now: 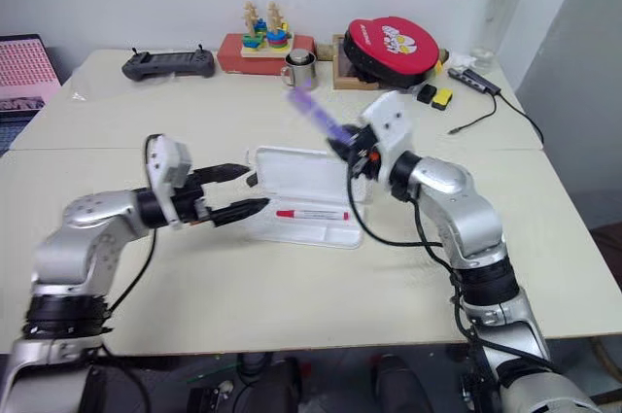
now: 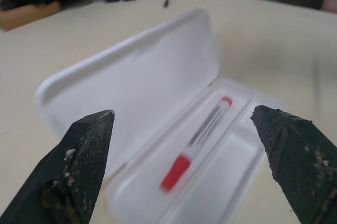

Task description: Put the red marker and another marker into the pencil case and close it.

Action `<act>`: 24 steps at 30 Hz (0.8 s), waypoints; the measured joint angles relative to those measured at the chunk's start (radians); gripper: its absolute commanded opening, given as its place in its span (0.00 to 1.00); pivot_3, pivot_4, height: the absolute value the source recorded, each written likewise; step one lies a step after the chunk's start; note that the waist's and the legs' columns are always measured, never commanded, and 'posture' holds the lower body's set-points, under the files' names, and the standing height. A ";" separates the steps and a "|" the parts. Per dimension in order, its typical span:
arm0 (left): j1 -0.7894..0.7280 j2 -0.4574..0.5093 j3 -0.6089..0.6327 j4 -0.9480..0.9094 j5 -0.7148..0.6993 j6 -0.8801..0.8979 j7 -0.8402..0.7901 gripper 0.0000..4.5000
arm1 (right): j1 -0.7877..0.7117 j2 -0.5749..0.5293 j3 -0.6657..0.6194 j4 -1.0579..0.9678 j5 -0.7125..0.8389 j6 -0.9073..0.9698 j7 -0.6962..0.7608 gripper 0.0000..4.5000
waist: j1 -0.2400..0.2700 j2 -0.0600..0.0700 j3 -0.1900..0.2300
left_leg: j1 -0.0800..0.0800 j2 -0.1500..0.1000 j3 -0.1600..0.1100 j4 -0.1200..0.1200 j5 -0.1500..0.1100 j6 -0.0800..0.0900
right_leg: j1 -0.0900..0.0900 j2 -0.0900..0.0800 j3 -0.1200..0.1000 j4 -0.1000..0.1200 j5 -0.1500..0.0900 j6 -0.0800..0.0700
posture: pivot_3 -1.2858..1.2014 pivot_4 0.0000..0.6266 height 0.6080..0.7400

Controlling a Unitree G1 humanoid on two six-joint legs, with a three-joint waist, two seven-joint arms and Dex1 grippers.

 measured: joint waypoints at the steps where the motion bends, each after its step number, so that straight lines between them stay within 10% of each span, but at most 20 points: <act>1: 0.028 0.031 0.026 -0.009 -0.006 0.008 -0.010 1.00 | -0.010 0.002 0.039 0.029 -0.007 0.019 0.024 0.24 | 0.006 0.000 0.000 | 0.000 0.000 0.000 0.001 0.000 0.000 | 0.000 0.000 0.000 0.000 0.000 0.000 | 0.52 0.24 1.00; 8: 0.226 0.134 0.127 -0.055 -0.037 0.027 -0.054 1.00 | -0.028 0.013 0.270 0.113 -0.060 0.046 0.172 0.24 | 0.013 0.000 0.000 | 0.000 0.001 0.001 -0.001 0.000 0.000 | -0.001 0.000 -0.001 0.001 -0.002 -0.002 | 0.52 0.24 1.00; 21: 0.251 0.104 0.148 -0.133 -0.073 0.050 0.032 1.00 | -0.021 0.021 0.299 0.201 -0.137 0.037 0.211 0.24 | 0.025 0.000 0.000 | 0.000 0.001 0.002 -0.001 0.000 0.000 | -0.002 0.000 0.000 0.001 -0.002 -0.002 | 0.52 0.24 1.00; 24: 0.249 0.103 0.147 -0.133 -0.073 0.050 0.043 1.00 | -0.021 0.028 0.297 0.218 -0.150 0.034 0.211 0.41 | 0.024 0.000 0.000 | 0.000 0.001 0.002 -0.001 0.000 0.000 | -0.002 0.000 0.000 0.001 -0.002 -0.002 | 0.52 0.24 1.00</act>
